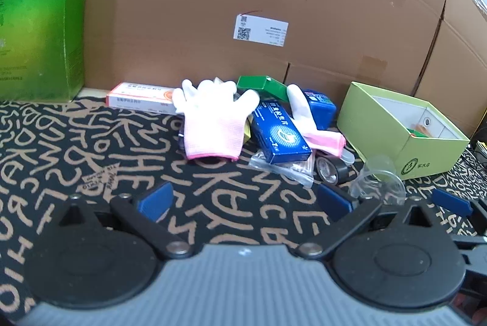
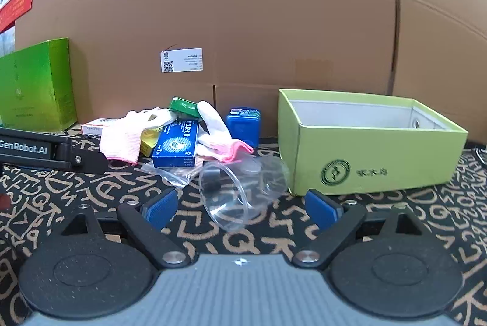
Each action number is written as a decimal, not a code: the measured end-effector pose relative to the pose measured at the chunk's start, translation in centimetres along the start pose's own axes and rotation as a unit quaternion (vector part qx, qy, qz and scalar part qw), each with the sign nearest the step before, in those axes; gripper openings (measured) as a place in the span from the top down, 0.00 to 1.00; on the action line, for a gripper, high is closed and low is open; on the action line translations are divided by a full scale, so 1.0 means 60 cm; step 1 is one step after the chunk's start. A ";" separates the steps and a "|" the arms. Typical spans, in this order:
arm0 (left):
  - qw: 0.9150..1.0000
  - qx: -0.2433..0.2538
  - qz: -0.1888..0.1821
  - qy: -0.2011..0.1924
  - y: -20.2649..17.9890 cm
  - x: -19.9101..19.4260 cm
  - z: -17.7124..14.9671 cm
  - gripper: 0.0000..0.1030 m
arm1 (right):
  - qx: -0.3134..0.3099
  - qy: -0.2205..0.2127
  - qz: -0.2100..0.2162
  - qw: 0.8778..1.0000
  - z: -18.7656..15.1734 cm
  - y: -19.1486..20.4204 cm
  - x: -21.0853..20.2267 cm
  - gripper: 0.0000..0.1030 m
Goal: Organize objects
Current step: 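Withdraw both tools from the green box back to the pile, then grasp the clear plastic cup with the right tool while the left grasps the black tape roll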
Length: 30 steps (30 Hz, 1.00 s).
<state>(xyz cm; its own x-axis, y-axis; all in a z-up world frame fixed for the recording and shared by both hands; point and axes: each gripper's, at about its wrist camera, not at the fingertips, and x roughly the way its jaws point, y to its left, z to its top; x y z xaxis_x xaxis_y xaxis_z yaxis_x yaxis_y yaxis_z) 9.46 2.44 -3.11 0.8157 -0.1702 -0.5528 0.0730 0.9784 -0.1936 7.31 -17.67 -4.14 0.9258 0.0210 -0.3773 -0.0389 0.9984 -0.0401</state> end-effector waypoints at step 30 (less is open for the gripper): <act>0.992 0.069 -0.088 0.064 -0.167 0.158 0.033 0.53 | 0.071 0.023 -0.061 0.995 -0.024 -0.078 -0.003 0.94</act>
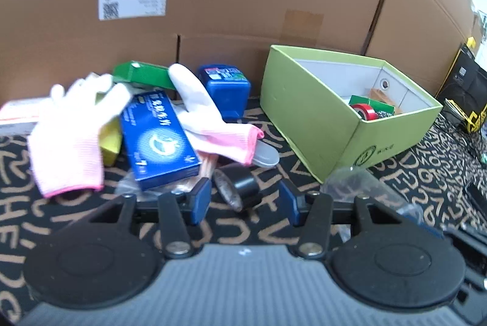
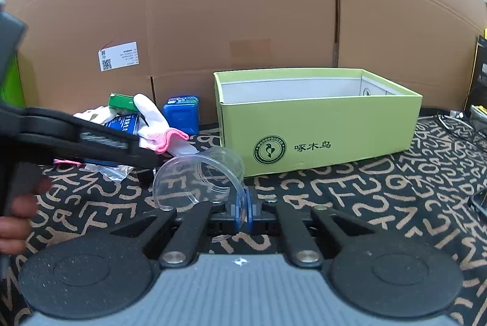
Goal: Organize objects
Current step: 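Grasp the clear plastic cup with the right tool while the left grasps the black tape roll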
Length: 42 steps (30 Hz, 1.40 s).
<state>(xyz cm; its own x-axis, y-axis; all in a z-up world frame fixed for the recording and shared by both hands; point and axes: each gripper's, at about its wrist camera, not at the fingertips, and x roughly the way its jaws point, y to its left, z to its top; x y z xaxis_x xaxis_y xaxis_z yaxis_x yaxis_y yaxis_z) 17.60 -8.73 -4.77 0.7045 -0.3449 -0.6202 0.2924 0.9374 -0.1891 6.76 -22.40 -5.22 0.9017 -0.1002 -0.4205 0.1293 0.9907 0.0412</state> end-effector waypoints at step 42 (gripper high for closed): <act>1.000 0.021 0.001 0.002 -0.013 -0.016 -0.005 0.81 | 0.056 -0.028 -0.020 0.998 -0.016 -0.082 -0.064 0.94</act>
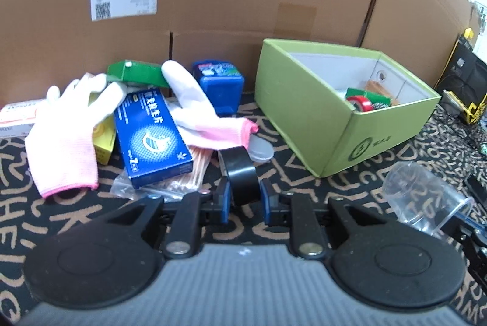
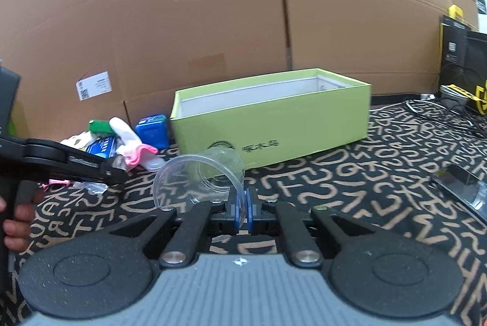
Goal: Organize objects
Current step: 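Grasp the clear plastic cup with the right tool while the left grasps the black tape roll, then carry the cup and tape into the lime-green box and open both tools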
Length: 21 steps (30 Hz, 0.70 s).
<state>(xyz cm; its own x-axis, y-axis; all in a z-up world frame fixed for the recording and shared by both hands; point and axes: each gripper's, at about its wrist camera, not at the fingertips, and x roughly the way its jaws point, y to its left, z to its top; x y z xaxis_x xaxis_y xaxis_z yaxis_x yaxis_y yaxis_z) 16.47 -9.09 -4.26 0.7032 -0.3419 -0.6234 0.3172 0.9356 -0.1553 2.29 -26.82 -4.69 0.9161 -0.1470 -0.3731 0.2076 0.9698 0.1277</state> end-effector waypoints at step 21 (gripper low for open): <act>0.990 0.057 -0.110 -0.073 -0.155 -0.085 0.131 0.81 | -0.051 -0.115 -0.024 0.992 0.154 -0.052 0.006 0.94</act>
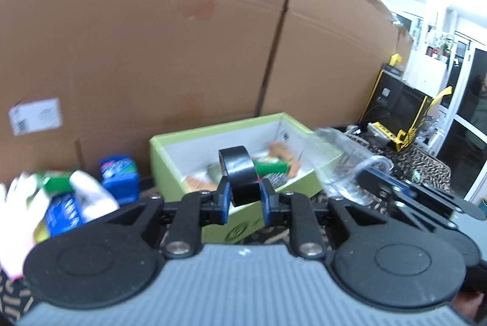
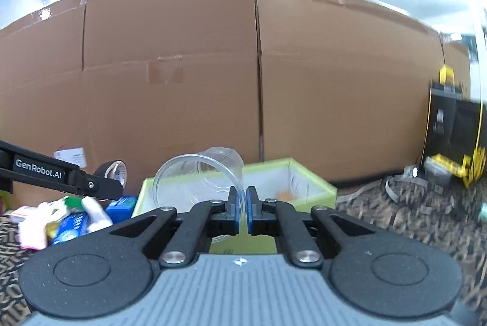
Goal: Organize objects
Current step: 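Carry the cup and tape into the lime-green box and open both tools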
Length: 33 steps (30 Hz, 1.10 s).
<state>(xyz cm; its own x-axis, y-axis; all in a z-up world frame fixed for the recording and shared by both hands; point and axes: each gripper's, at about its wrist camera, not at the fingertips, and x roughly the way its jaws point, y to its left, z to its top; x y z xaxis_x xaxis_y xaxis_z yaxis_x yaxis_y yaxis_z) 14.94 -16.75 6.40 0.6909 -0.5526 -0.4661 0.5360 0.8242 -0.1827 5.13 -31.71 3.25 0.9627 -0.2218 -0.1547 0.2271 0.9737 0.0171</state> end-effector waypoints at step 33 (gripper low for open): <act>0.999 0.006 0.047 0.008 0.035 0.219 0.025 0.22 | -0.121 0.144 0.027 0.982 -0.039 -0.017 0.291 0.36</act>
<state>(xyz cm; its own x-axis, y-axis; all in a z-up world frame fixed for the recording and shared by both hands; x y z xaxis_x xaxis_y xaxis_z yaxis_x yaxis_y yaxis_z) 25.89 -22.46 1.16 0.7306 -0.4700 -0.4954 0.4749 0.8710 -0.1260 21.39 -36.47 -1.76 0.8832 -0.1796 -0.4331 0.1022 0.9753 -0.1960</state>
